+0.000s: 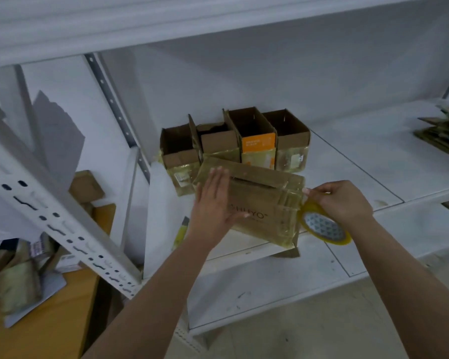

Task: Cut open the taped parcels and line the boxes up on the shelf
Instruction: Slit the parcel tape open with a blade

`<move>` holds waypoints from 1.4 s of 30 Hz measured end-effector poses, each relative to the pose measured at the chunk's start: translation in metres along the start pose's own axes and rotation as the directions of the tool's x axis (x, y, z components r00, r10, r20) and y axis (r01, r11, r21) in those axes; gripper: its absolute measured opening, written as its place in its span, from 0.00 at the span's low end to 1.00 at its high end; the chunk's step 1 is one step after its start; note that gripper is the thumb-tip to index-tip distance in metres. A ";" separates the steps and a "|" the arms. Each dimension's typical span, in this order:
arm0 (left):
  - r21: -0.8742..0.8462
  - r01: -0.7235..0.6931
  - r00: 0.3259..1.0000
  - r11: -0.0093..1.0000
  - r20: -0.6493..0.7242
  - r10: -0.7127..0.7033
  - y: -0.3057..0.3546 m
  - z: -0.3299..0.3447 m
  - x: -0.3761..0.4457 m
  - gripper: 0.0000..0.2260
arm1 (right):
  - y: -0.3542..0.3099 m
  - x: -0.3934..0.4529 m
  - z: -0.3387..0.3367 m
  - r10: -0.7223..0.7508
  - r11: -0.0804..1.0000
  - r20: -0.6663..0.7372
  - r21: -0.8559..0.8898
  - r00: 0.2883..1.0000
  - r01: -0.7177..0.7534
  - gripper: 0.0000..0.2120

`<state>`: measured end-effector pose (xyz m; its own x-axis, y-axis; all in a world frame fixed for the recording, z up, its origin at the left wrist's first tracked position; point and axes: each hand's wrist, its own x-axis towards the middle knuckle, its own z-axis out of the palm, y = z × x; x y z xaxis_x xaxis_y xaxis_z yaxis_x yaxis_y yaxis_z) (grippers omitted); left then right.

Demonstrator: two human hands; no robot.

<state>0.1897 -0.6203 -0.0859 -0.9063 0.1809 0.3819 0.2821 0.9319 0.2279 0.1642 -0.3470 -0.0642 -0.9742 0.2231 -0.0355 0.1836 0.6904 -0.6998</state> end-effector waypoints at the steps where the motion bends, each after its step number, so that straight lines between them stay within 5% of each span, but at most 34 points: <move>1: -0.010 0.088 0.996 0.996 -0.032 -0.088 -0.010 0.000 -0.010 0.45 | -0.001 -0.001 0.000 0.005 1.000 -0.008 -0.002 1.000 -0.006 0.13; 6: 0.096 0.425 0.893 0.900 0.116 -0.435 -0.055 0.020 -0.050 0.36 | -0.008 -0.003 0.002 0.030 0.999 -0.026 -0.026 0.999 -0.031 0.12; 12: 0.207 0.575 0.731 0.792 0.305 -0.611 -0.080 0.047 -0.053 0.22 | -0.014 -0.007 0.002 0.043 0.998 -0.027 -0.046 0.999 -0.044 0.12; 16: 0.304 0.553 0.725 0.776 0.284 -0.628 -0.087 0.047 -0.047 0.13 | -0.013 -0.011 0.003 0.048 0.998 -0.018 -0.028 0.999 -0.048 0.14; 20: 0.211 0.585 0.744 0.783 0.246 -0.622 -0.092 0.035 -0.045 0.06 | -0.012 -0.011 0.002 0.044 0.999 0.004 -0.011 0.999 -0.044 0.12; 23: -0.171 0.662 0.747 0.730 0.073 -0.661 -0.083 0.016 -0.043 0.01 | -0.009 -0.008 0.000 0.023 1.000 0.035 0.002 0.999 -0.023 0.10; 25: -0.363 0.534 0.798 0.764 -0.083 -0.597 -0.060 -0.002 -0.031 0.01 | -0.007 -0.006 0.000 0.016 1.000 0.054 0.015 0.998 -0.017 0.11; 28: -0.437 0.205 0.930 0.876 -0.192 -0.313 -0.006 -0.027 0.002 0.09 | -0.005 -0.001 0.000 0.001 0.999 0.087 0.037 0.996 -0.004 0.10; 32: -0.425 -0.045 0.992 0.904 0.086 0.090 0.066 -0.030 0.055 0.16 | -0.003 0.002 -0.008 -0.007 0.987 0.203 0.160 0.979 -0.027 0.07; 37: -0.551 0.090 0.921 0.829 0.363 0.141 0.101 0.011 0.090 0.19 | 0.009 0.002 -0.025 -0.017 0.967 0.394 0.242 0.919 -0.086 0.08; 42: -0.580 0.119 0.936 0.806 0.337 0.105 0.092 0.035 0.098 0.21 | 0.019 0.006 -0.022 -0.007 0.953 0.391 0.281 0.920 -0.112 0.13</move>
<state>0.1158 -0.5057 -0.0589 -0.9244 0.3731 0.0794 0.3024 0.5901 0.7486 0.1645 -0.3173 -0.0614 -0.9494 -0.0685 -0.3064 0.2468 0.4402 -0.8633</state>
